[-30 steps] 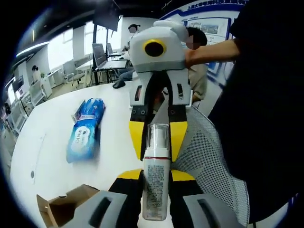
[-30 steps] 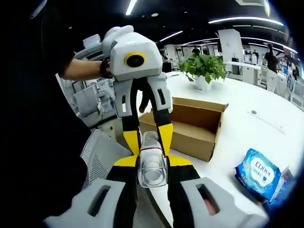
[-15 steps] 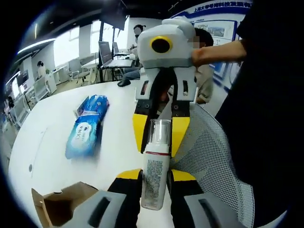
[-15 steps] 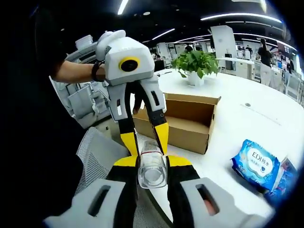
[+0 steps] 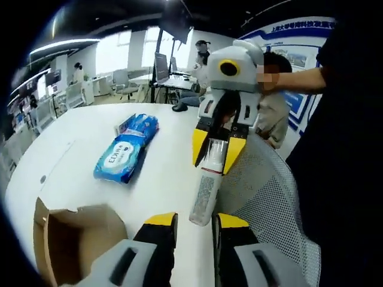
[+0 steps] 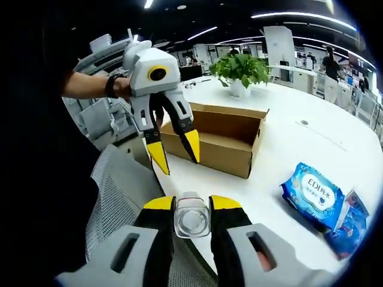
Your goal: Operate the shoe box by opening the lid, removing the specified soft item, and placing it in the target area until the item is outside and the box remains undamaged.
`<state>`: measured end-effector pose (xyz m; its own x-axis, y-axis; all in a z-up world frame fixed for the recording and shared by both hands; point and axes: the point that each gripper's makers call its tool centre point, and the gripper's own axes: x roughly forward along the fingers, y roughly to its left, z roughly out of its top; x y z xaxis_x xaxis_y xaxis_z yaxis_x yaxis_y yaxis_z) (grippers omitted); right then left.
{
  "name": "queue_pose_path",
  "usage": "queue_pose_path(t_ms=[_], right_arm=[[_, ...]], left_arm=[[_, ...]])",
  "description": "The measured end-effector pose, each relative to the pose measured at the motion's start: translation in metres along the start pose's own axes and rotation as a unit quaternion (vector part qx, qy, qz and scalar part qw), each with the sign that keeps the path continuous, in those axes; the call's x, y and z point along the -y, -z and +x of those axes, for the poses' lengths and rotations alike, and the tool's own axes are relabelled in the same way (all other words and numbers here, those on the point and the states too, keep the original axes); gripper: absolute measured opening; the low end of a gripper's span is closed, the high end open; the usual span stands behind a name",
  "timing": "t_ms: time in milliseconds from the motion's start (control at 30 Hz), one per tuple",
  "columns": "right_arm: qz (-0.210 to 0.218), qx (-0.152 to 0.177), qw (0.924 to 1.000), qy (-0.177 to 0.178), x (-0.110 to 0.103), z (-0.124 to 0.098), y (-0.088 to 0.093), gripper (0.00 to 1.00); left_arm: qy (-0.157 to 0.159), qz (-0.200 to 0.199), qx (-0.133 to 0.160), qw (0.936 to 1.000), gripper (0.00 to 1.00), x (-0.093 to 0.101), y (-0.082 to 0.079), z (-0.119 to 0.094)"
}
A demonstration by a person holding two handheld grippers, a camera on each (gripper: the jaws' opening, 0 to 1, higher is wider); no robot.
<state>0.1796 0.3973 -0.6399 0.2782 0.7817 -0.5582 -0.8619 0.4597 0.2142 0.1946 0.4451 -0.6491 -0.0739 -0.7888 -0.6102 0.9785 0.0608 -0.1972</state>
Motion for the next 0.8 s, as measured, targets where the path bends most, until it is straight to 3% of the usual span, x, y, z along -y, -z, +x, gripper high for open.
queue_pose_path(t_ms=[167, 400, 500, 600, 800], right_arm=[[-0.001, -0.011, 0.9999, 0.001, 0.001, -0.002, 0.006, 0.19], [-0.002, -0.019, 0.9998, 0.001, 0.002, -0.002, 0.011, 0.19], [0.003, -0.017, 0.9998, -0.001, 0.002, -0.002, 0.011, 0.19], [0.007, -0.015, 0.9998, -0.004, 0.001, -0.001, 0.01, 0.19], [0.01, -0.025, 0.9996, -0.002, 0.005, -0.003, 0.015, 0.19]], left_arm=[[-0.034, -0.049, 0.035, 0.9976, 0.26, -0.008, 0.004, -0.007], [-0.078, -0.102, 0.069, 0.9893, 0.26, -0.016, 0.013, -0.014], [-0.117, -0.137, 0.098, 0.9788, 0.26, -0.026, 0.013, -0.017], [-0.132, -0.161, 0.12, 0.9706, 0.26, -0.029, 0.011, -0.017], [-0.171, -0.189, 0.138, 0.957, 0.26, -0.037, 0.015, -0.019]])
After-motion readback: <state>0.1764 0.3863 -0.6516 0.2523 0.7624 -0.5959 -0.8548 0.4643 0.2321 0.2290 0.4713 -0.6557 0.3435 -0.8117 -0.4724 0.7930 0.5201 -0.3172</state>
